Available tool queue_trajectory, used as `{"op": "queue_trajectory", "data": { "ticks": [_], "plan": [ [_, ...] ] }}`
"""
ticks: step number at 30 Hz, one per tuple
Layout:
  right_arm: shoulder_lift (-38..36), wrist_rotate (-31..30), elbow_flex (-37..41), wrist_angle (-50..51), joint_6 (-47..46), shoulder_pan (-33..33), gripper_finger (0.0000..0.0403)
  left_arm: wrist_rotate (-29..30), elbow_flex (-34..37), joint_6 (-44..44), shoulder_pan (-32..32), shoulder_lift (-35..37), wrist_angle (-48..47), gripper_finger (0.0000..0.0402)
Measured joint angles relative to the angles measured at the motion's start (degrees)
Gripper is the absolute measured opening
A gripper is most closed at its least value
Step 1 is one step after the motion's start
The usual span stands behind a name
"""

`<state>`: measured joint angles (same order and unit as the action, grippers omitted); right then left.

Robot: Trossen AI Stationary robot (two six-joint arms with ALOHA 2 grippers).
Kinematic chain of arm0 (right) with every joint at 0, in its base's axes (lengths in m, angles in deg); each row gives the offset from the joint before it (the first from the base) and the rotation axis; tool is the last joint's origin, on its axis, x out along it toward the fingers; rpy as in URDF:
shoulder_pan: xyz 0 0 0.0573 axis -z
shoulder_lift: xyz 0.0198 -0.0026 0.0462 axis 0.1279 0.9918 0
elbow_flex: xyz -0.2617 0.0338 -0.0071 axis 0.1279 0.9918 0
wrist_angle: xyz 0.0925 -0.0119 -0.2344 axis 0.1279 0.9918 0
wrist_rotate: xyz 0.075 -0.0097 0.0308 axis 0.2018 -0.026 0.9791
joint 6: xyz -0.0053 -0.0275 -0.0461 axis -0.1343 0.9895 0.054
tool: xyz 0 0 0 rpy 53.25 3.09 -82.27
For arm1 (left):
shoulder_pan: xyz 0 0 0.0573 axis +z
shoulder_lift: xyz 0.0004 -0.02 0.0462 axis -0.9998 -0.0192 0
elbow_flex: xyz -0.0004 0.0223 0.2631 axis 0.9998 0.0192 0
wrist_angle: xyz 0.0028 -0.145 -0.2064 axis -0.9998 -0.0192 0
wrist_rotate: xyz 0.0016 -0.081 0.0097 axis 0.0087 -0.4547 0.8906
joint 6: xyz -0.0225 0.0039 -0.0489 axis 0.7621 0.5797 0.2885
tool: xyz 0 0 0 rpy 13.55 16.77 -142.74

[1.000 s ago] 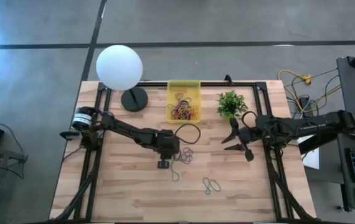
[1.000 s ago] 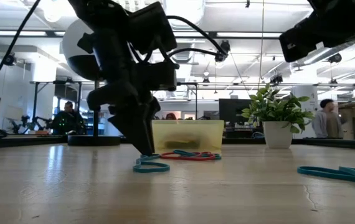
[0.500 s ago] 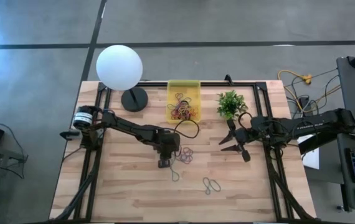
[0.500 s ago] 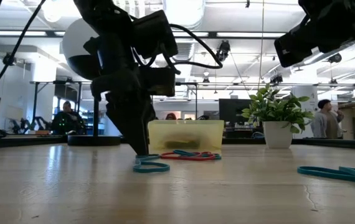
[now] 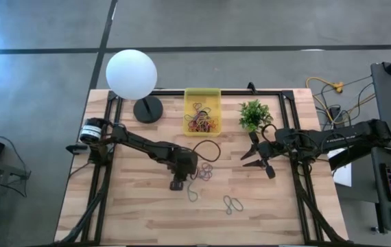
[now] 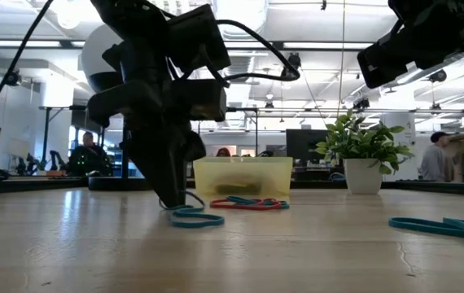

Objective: Pick and place rubber bands into bin
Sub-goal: Put the blue rubber band into the yellow bin

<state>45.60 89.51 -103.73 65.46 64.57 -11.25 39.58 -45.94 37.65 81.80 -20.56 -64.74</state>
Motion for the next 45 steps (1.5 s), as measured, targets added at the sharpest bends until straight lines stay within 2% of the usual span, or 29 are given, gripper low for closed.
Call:
{"op": "queue_trajectory", "data": {
  "ticks": [6,9,16,23,32,38,45],
  "plan": [
    [0.0,0.1,0.0,0.0,0.0,0.0,0.0111,0.7,0.0,-2.8,-0.1,0.0,0.2,0.0075],
    [0.0,0.2,0.0,0.2,0.0,0.0,0.0108,3.4,0.0,-3.0,-0.1,0.0,0.3,0.0071],
    [0.0,0.1,0.1,1.4,0.2,0.0,0.0107,4.4,0.0,-4.6,-0.2,0.0,0.6,0.0006],
    [0.0,0.1,0.1,1.7,0.2,0.0,0.0101,7.0,-1.2,-4.9,0.1,0.6,1.2,0.0001],
    [0.0,0.1,0.1,1.7,0.2,0.0,0.0099,7.8,-1.9,-6.1,0.0,6.2,1.4,0.0000],
    [0.0,0.1,0.2,1.7,0.4,0.0,0.0096,12.5,-1.8,-8.0,0.0,11.6,1.1,0.0000],
    [0.0,0.1,0.3,1.7,0.8,0.0,0.0089,24.9,-1.8,-10.3,0.1,18.4,1.7,0.0000]
  ]
}}
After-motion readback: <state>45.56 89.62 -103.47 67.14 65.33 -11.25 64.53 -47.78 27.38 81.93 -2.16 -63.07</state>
